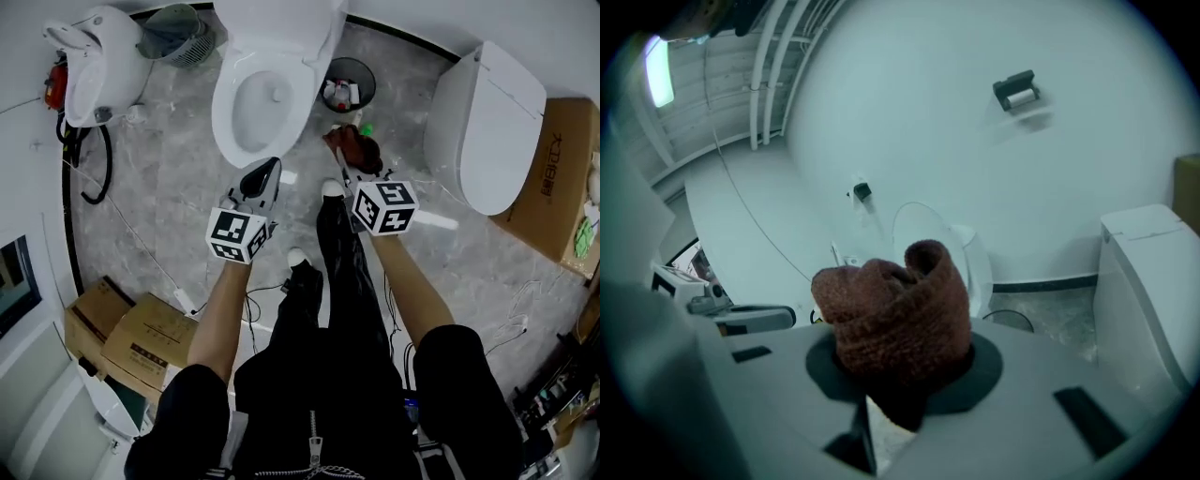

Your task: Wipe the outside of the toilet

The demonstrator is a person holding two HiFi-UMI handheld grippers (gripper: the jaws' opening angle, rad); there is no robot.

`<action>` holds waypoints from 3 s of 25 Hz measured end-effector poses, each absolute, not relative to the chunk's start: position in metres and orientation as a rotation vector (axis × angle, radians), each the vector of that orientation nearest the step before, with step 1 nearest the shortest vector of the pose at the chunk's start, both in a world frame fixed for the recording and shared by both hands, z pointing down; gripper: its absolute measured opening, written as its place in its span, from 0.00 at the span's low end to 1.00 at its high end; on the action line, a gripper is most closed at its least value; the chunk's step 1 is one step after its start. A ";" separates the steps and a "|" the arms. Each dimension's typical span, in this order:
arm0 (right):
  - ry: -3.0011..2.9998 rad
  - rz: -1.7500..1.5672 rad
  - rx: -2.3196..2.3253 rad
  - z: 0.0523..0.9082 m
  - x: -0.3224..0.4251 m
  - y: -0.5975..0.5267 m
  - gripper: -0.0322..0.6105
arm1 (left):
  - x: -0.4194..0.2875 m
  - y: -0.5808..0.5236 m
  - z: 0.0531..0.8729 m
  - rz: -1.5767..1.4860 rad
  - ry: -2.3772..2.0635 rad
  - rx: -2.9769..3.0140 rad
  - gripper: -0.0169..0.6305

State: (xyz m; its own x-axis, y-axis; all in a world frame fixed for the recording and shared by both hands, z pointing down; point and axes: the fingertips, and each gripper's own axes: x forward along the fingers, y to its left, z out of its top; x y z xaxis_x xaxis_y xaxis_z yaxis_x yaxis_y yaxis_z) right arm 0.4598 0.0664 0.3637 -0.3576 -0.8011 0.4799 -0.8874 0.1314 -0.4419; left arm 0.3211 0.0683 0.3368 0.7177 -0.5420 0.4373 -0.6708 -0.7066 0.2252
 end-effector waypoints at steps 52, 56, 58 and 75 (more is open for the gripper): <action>-2.147 1.266 1.515 0.792 0.427 -0.065 0.16 | 0.307 0.091 0.692 0.563 -0.875 2.386 0.04; -2.134 1.218 1.463 0.797 0.409 -0.041 0.16 | 0.279 0.105 0.699 0.530 -0.935 2.352 0.04; -2.127 1.204 1.445 0.799 0.398 -0.031 0.16 | 0.264 0.113 0.703 0.520 -0.961 2.336 0.04; -2.074 1.222 1.361 0.812 0.285 0.069 0.16 | 0.135 0.163 0.715 0.460 -1.132 2.247 0.04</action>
